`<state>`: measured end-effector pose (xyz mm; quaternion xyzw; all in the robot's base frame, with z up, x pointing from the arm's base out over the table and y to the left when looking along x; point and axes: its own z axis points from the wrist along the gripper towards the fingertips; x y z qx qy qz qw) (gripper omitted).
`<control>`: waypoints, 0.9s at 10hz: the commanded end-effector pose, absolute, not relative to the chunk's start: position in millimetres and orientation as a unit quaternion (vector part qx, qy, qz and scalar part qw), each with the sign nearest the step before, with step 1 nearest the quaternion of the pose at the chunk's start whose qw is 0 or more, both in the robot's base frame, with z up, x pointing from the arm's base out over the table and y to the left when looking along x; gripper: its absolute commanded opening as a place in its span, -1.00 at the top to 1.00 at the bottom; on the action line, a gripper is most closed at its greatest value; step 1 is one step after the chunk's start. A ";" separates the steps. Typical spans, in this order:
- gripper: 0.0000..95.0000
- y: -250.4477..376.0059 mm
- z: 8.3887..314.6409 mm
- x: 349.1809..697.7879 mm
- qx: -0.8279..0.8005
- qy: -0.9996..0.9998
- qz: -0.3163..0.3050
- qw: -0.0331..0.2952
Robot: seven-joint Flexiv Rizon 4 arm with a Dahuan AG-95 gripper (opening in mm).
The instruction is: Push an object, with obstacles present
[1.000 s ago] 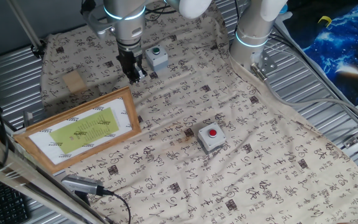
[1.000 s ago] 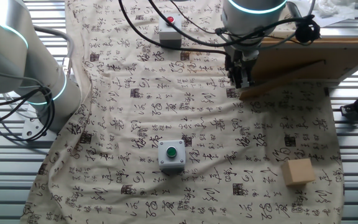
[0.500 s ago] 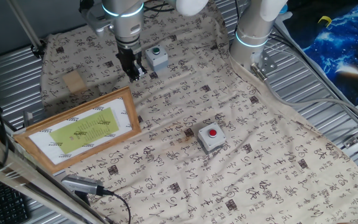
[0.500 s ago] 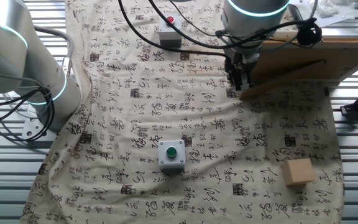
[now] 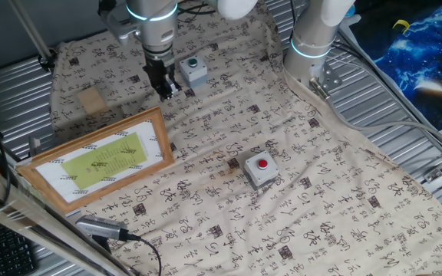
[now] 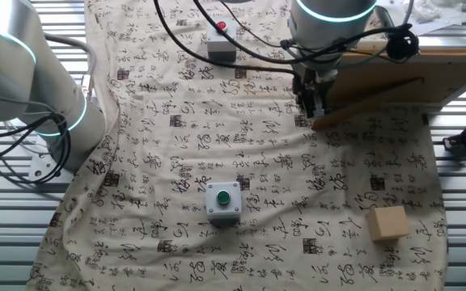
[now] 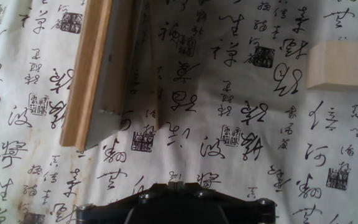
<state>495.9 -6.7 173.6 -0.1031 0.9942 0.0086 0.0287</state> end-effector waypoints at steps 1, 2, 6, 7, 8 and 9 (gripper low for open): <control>1.00 -19.7 171.1 494.9 -0.119 0.993 0.002 0.021; 1.00 -33.2 170.1 495.3 -0.127 0.992 0.002 0.021; 1.00 -93.9 178.0 542.8 -0.172 0.985 -0.002 0.015; 1.00 -103.2 179.2 560.0 -0.181 0.983 -0.003 0.014; 1.00 -119.9 176.1 575.1 -0.195 0.981 -0.002 0.016; 1.00 -133.0 173.0 589.2 -0.205 0.979 0.000 0.017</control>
